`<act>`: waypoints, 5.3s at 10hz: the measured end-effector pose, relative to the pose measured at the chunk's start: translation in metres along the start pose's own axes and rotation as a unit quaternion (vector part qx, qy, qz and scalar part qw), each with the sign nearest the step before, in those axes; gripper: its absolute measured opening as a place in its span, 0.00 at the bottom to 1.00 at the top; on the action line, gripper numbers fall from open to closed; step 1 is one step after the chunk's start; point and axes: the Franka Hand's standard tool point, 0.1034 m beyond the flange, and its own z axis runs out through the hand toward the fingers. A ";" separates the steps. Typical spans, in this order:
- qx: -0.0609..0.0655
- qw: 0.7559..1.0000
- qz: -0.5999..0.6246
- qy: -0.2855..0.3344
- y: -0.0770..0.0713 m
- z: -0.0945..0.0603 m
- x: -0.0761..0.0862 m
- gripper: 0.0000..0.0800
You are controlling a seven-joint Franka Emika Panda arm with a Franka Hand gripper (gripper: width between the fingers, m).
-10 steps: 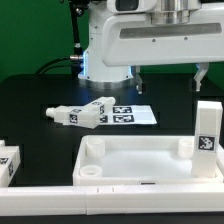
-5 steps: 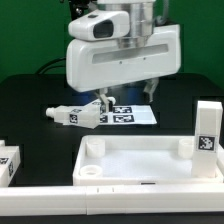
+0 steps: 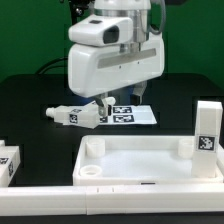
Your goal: Assemble desk
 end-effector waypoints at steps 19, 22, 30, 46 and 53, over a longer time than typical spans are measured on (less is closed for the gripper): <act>0.038 0.902 -0.021 -0.429 -0.039 0.027 -0.080 0.81; 0.039 0.892 -0.025 -0.450 -0.039 0.037 -0.084 0.81; 0.047 0.892 -0.031 -0.448 -0.050 0.057 -0.102 0.66; 0.075 0.959 0.004 -0.272 0.013 -0.050 -0.038 0.36; 0.082 0.986 0.120 -0.083 0.084 -0.101 -0.002 0.36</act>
Offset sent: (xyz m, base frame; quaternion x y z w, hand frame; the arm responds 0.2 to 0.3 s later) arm 0.0000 0.0000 0.0000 0.0000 -0.0650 0.0000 0.9979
